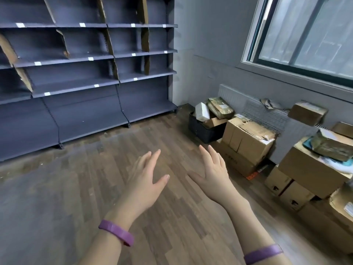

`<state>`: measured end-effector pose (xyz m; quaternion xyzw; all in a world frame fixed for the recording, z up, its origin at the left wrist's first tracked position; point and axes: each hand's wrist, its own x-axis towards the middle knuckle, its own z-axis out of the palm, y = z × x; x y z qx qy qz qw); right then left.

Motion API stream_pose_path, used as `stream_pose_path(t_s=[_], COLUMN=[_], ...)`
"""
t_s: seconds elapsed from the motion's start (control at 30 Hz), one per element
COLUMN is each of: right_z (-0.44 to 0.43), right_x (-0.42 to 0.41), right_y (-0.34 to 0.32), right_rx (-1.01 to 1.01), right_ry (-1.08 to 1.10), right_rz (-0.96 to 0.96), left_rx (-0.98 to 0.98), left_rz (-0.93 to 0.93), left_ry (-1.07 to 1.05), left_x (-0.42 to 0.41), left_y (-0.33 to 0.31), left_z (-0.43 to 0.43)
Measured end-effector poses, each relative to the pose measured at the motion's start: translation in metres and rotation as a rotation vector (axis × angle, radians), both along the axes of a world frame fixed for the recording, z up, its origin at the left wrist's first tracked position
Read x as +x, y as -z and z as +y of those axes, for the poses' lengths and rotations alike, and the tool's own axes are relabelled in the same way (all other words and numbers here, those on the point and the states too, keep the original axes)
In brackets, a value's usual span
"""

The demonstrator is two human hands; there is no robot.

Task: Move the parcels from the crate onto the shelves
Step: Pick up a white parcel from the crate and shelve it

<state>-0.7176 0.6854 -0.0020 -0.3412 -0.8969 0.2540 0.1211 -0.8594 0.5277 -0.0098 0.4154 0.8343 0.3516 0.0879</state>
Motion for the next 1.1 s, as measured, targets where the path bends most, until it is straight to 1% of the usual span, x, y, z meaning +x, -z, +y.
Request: stream_pose_path(t_s=[0.13,0.33,0.47,0.67,0.83,0.93,1.1], right_z=[0.046,0.131,0.208,0.337,0.418,0.463,0.534], right_x=[-0.047,-0.124,-0.191,-0.274,-0.314,-0.329,-0.365], right_y=[0.000,0.014,0.029,0.030,0.032,0.041,0.056], right_rx=[0.019,0.006,0.006,-0.020,-0.012,-0.025,-0.034], right_ry=[0.019,0.025,0.006,0.030,0.050,0.077,0.161], right_rz=[0.003,0.005,0.014,0.002,-0.022,-0.052,-0.077], left_rx=[-0.051,-0.075,-0.110,-0.121,-0.128,-0.104,-0.078], left_rz=[0.032,0.062,0.070,0.030,0.015,-0.025,-0.033], left_ry=[-0.004,0.004,-0.018,-0.031,0.005,0.069,0.157], left_x=[-0.058,-0.133,-0.192,-0.275,-0.325,-0.349,-0.396], left_y=[-0.002,0.004,0.016,0.015,0.016,0.020,0.033], left_z=[0.038,0.123,0.196,0.322,0.413,0.470,0.555])
